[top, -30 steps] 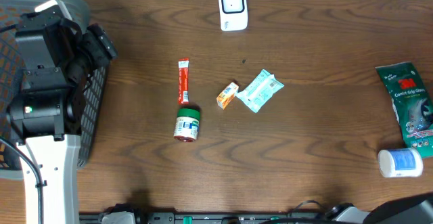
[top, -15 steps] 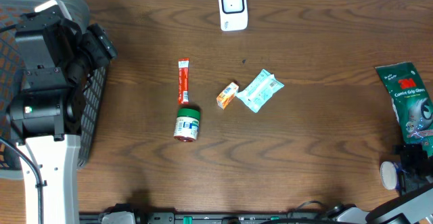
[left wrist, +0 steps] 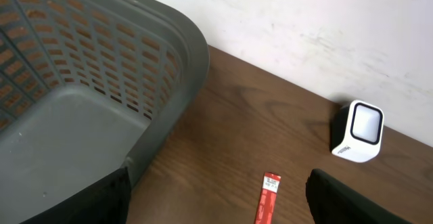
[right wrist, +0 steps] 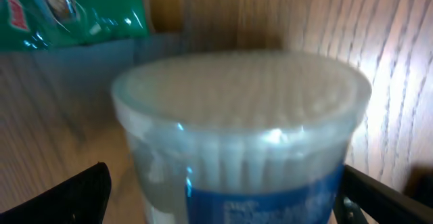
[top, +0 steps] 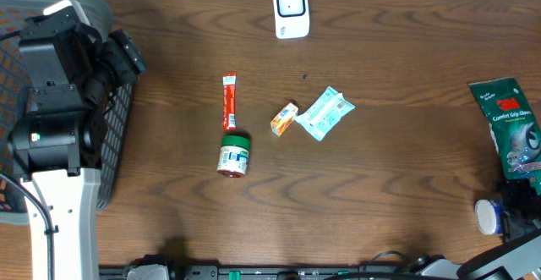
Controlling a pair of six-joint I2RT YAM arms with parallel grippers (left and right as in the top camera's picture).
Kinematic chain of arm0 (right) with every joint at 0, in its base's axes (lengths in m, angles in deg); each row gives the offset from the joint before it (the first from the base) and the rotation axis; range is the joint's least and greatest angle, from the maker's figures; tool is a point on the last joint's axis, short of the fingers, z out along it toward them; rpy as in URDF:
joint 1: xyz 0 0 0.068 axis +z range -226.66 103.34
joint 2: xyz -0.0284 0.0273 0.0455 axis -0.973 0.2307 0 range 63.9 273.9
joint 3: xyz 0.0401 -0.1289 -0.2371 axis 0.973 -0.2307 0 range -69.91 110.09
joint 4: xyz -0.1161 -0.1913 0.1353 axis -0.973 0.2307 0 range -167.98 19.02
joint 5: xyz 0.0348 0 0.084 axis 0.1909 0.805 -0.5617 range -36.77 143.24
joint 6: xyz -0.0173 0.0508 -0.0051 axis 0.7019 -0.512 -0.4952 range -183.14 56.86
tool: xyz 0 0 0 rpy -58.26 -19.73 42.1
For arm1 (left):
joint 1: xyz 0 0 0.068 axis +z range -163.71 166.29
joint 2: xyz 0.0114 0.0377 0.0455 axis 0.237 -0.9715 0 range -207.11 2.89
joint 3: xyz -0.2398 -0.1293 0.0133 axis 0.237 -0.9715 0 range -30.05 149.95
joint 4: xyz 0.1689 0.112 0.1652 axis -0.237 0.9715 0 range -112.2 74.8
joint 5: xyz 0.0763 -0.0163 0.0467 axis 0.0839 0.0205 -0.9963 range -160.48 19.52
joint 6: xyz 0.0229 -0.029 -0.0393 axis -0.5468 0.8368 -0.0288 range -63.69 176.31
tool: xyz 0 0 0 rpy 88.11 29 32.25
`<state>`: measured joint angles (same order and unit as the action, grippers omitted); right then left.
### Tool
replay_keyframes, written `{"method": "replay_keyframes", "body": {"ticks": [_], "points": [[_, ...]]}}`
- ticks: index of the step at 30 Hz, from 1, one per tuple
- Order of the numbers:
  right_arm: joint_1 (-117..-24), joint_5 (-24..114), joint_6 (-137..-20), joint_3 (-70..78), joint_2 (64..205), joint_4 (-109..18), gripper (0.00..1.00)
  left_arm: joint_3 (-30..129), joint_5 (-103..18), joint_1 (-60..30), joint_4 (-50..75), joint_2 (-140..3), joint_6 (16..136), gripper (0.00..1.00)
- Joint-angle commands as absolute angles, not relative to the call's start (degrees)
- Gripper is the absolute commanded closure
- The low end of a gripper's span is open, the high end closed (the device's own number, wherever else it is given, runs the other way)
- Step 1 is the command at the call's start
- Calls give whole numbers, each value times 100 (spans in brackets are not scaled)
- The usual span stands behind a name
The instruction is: Scan the item barcode
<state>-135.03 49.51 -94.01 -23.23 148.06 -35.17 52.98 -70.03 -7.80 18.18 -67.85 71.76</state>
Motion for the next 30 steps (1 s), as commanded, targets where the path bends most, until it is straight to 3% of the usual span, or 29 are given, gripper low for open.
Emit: {"method": "replay_keyframes", "body": {"ticks": [1, 12, 30], "points": [[-13496, 5086, -9307, -2343, 14757, -3650, 7, 5344, -7056, -762, 1811, -6796, 7180, 18], [-13496, 5145, -9281, -2347, 14757, -3821, 4, 5344, -7056, -762, 1811, -6796, 7182, 18], [-13494, 5067, -9286, -2428, 15236, -4265, 9, 5344, -7056, -762, 1811, -6796, 7180, 18]]}}
